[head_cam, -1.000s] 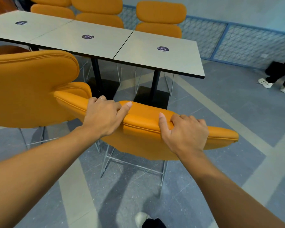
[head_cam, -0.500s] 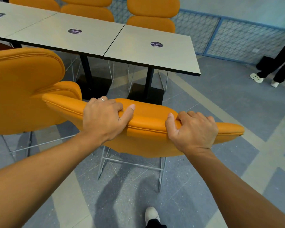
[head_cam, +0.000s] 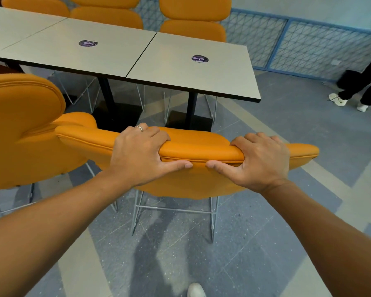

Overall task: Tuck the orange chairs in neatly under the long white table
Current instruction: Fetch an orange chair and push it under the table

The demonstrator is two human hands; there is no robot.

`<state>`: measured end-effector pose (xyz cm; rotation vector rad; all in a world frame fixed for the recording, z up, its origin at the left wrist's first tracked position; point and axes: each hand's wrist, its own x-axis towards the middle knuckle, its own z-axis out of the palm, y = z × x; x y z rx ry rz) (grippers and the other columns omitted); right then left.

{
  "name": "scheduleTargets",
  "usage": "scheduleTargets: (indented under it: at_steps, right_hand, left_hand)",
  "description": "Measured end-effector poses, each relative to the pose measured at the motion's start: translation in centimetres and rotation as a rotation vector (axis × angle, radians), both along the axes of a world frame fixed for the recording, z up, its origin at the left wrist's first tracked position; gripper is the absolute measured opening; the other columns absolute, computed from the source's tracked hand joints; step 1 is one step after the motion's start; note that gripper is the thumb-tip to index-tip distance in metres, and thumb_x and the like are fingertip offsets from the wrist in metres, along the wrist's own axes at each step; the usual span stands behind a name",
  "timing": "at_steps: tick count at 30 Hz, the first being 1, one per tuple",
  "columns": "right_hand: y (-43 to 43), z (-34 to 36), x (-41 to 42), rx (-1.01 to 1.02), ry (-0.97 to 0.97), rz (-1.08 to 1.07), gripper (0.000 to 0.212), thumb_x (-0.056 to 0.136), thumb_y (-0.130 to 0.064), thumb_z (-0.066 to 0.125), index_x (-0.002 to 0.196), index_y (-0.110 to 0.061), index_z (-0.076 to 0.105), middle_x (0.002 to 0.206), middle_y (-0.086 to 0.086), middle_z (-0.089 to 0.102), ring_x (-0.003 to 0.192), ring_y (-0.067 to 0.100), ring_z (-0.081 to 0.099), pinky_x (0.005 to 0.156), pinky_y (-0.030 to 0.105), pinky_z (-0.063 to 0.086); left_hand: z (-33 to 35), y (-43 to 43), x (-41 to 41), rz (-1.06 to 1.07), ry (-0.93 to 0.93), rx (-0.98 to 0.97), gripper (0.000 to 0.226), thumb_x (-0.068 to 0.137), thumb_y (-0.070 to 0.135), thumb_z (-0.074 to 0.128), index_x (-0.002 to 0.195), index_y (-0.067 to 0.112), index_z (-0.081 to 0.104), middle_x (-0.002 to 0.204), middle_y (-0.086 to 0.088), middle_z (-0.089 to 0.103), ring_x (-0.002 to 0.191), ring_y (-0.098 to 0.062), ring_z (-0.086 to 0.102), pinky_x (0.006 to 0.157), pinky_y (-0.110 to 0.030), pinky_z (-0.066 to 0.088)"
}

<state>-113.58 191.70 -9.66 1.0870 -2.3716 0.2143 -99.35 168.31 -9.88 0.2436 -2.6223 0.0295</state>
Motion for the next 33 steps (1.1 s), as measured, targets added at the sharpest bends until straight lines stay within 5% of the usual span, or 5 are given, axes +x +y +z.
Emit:
scheduleTargets:
  at_steps: [20, 28, 33]
  right_hand:
    - [-2.2, 0.3, -14.2, -0.006, -0.039, 0.099, 0.088, 0.072, -0.099, 0.031, 0.083, -0.02, 0.071, 0.075, -0.001, 0.065, 0.073, 0.022, 0.06, 0.068, 0.036, 0.041]
    - [-3.0, -0.4, -15.6, -0.131, 0.023, 0.146, 0.082, 0.074, -0.094, 0.043, 0.075, -0.015, 0.067, 0.068, 0.003, 0.061, 0.065, 0.024, 0.056, 0.063, 0.036, 0.037]
    - [-3.2, -0.2, -14.8, -0.091, -0.022, 0.112, 0.084, 0.074, -0.095, 0.04, 0.078, -0.016, 0.068, 0.072, 0.003, 0.063, 0.07, 0.024, 0.057, 0.067, 0.039, 0.04]
  left_hand:
    - [0.3, -0.1, -11.8, 0.133, -0.026, -0.001, 0.08, 0.07, 0.092, 0.038, 0.097, 0.024, 0.07, 0.089, 0.004, 0.068, 0.084, -0.02, 0.057, 0.068, -0.034, 0.041]
    - [0.5, -0.8, -13.1, 0.152, -0.029, -0.016, 0.08, 0.068, 0.093, 0.041, 0.094, 0.023, 0.07, 0.085, 0.003, 0.068, 0.083, -0.02, 0.058, 0.062, -0.03, 0.032]
    - [0.2, -1.4, -13.2, 0.126, -0.028, -0.024, 0.083, 0.069, 0.093, 0.038, 0.091, 0.02, 0.07, 0.084, 0.0, 0.068, 0.081, -0.023, 0.059, 0.063, -0.034, 0.04]
